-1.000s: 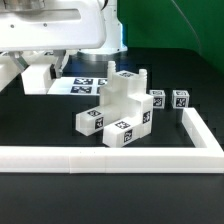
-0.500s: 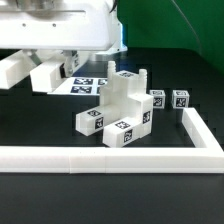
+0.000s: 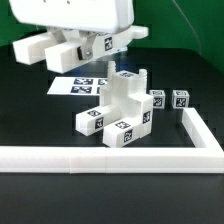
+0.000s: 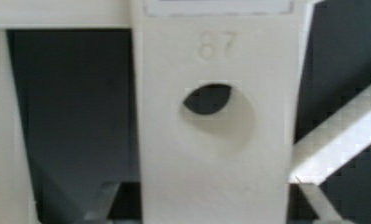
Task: Assemble chair
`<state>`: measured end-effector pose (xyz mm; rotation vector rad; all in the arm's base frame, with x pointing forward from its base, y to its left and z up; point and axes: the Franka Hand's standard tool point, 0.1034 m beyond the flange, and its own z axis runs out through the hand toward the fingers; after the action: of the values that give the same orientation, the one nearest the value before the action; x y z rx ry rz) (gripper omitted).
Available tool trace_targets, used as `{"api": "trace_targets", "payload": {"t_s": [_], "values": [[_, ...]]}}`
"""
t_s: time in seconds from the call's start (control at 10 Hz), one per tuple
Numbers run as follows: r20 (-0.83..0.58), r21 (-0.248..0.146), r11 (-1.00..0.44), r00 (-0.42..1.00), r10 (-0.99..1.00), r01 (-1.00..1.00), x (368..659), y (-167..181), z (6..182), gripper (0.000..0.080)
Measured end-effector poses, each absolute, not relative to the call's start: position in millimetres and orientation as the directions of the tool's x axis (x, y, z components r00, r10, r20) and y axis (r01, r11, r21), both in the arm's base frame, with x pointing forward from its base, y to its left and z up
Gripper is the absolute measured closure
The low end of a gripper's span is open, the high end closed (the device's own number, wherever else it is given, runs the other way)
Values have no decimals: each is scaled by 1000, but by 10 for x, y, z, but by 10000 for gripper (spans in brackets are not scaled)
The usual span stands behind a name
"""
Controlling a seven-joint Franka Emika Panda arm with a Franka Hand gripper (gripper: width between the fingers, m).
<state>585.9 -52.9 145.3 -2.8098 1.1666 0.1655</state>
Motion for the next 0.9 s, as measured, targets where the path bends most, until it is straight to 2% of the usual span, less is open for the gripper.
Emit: {"api": "trace_targets", "payload": {"t_s": [0.2,0.4,0.7,0.9], "values": [[-144,-24,-610,607,-782,-792,5846,-526,1415,515],[-142,-22,-610,607,-782,-792,5832,-509,1397,515],[-123,1,-643,638,-760,-766,5821,-162,1388,515],[-110,-3,-664,660,-743,-748,5870,74,1359,515]]}}
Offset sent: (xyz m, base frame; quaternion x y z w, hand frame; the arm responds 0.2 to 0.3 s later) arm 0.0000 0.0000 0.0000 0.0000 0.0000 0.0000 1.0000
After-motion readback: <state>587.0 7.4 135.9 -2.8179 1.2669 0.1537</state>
